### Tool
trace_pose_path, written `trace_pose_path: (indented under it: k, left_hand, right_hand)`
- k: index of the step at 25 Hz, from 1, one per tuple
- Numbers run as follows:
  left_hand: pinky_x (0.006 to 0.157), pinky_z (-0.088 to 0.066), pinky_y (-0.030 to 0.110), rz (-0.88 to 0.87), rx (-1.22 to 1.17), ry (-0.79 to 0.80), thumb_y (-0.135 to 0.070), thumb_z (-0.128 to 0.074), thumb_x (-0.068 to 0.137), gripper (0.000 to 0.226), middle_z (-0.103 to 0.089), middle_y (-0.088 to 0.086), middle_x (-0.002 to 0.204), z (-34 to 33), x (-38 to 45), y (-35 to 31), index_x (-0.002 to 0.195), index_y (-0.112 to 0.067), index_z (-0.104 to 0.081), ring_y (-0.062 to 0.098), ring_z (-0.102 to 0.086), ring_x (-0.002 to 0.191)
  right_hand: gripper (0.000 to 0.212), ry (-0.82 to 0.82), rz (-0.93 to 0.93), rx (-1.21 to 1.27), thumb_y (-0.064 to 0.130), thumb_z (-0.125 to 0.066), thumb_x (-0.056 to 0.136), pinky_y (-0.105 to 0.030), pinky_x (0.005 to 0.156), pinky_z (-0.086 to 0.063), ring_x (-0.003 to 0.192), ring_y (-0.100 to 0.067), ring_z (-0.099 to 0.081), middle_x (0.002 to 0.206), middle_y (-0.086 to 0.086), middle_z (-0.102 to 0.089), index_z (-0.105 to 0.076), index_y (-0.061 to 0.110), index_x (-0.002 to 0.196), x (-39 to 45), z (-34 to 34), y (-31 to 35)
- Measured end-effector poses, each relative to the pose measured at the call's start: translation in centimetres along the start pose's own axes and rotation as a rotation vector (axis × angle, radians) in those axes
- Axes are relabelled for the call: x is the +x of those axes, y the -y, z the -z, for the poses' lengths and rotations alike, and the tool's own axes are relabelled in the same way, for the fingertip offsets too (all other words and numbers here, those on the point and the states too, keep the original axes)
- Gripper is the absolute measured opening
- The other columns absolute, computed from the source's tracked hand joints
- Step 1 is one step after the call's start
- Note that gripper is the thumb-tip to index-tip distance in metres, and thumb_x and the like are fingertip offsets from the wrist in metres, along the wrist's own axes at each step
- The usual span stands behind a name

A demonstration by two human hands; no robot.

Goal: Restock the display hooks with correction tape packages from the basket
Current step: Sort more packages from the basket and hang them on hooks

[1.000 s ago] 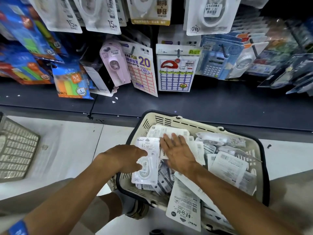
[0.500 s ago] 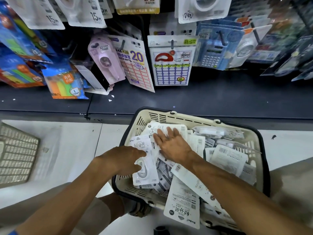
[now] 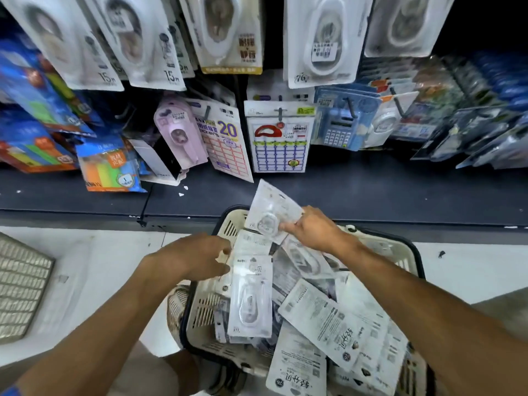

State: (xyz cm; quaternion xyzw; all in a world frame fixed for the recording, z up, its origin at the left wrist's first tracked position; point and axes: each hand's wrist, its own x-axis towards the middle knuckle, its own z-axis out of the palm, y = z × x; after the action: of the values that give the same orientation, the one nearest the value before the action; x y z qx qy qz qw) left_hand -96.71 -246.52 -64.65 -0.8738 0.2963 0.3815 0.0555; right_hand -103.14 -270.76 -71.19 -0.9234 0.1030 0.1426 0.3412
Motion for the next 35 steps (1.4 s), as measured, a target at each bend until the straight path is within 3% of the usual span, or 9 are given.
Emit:
trace_pose_path:
  k: [4,8,11,16,19,21,28,32,35]
  left_hand:
    - [0.102,-0.044,0.029,-0.090,-0.806,-0.301,-0.067,-0.083,0.064,0.099,-0.056,-0.008,0.136,3.6,-1.1,-2.8,0.148,-0.031,-0.044,0.012,-0.055,0.125]
    - [0.086,-0.058,0.034,-0.372,-1.273,-0.293,-0.048,-0.094,0.058,0.059,-0.078,0.004,0.109,7.7,-2.9,-8.4,0.109,-0.024,-0.073,0.021,-0.075,0.098]
    - [0.080,-0.061,0.038,-0.444,-1.358,-0.252,-0.022,-0.084,0.067,0.044,-0.079,0.015,0.104,9.5,-4.8,-12.4,0.107,-0.008,-0.074,0.027,-0.076,0.088]
    - [0.080,-0.063,0.050,-0.437,-1.712,-0.401,-0.022,-0.077,0.080,0.038,-0.078,0.012,0.107,12.4,-6.8,-14.1,0.116,-0.010,-0.072,0.029,-0.076,0.093]
    - [0.065,-0.064,0.039,-0.331,-1.623,-0.627,-0.015,-0.073,0.090,0.022,-0.081,0.003,0.096,13.6,-7.1,-13.1,0.111,-0.017,-0.073,0.020,-0.078,0.080]
    - [0.085,-0.061,0.047,-0.289,-1.469,-0.643,-0.013,-0.074,0.089,0.025,-0.080,0.004,0.102,12.7,-6.7,-14.1,0.113,-0.020,-0.073,0.025,-0.077,0.091]
    - [0.098,-0.055,0.049,-0.504,-1.533,-0.079,-0.062,-0.075,0.076,0.056,-0.075,0.004,0.122,10.5,-5.0,-19.1,0.124,-0.033,-0.072,0.026,-0.072,0.113]
    - [0.093,-0.058,0.049,-0.474,-1.511,-0.236,-0.019,-0.078,0.065,0.062,-0.078,0.004,0.112,9.7,-4.5,-19.3,0.126,-0.029,-0.068,0.027,-0.074,0.104]
    - [0.073,-0.061,0.036,-0.540,-1.506,-0.344,-0.020,-0.080,0.046,0.081,-0.079,-0.007,0.107,10.3,-4.8,-19.2,0.122,-0.041,-0.062,0.017,-0.076,0.097]
  right_hand:
    - [0.027,0.121,0.042,0.522,0.025,-0.072,0.093,-0.027,0.090,-0.056,0.107,-0.012,-0.069,0.115,0.009,-0.074,-0.069,0.023,0.119,-3.6,7.3,1.3]
    - [0.031,0.293,0.161,0.708,0.008,-0.065,0.096,-0.028,0.088,-0.058,0.112,-0.016,-0.070,0.122,0.002,-0.073,-0.065,0.020,0.124,-7.7,11.8,3.2]
    - [0.028,0.249,0.179,0.789,0.009,-0.071,0.091,-0.026,0.080,-0.058,0.106,-0.018,-0.072,0.118,-0.001,-0.075,-0.073,0.023,0.115,-11.4,14.9,2.9]
    - [0.026,0.080,0.104,0.859,0.018,-0.082,0.075,-0.032,0.067,-0.062,0.081,-0.020,-0.076,0.101,-0.013,-0.078,-0.080,0.013,0.100,-14.3,19.9,0.3]
    - [0.021,-0.175,0.189,1.189,0.019,-0.070,0.082,-0.032,0.067,-0.062,0.080,-0.019,-0.076,0.100,-0.009,-0.078,-0.079,0.016,0.101,-14.1,21.9,0.1]
    - [0.025,-0.252,0.268,1.402,0.020,-0.067,0.085,-0.035,0.072,-0.062,0.085,-0.022,-0.076,0.105,-0.010,-0.077,-0.075,0.015,0.108,-13.8,22.4,0.8]
    - [0.039,-0.539,0.048,1.619,0.018,-0.071,0.089,-0.053,0.090,-0.058,0.107,-0.038,-0.070,0.115,-0.018,-0.074,-0.066,0.004,0.126,-11.6,19.6,3.1]
    - [0.033,-0.576,-0.095,1.704,0.025,-0.071,0.092,-0.053,0.084,-0.060,0.102,-0.037,-0.073,0.109,-0.017,-0.076,-0.072,0.006,0.119,-10.9,18.1,3.2]
    - [0.031,-0.617,-0.123,1.650,0.028,-0.075,0.087,-0.043,0.065,-0.064,0.082,-0.031,-0.077,0.097,-0.015,-0.078,-0.075,0.004,0.108,-10.4,18.0,3.5]
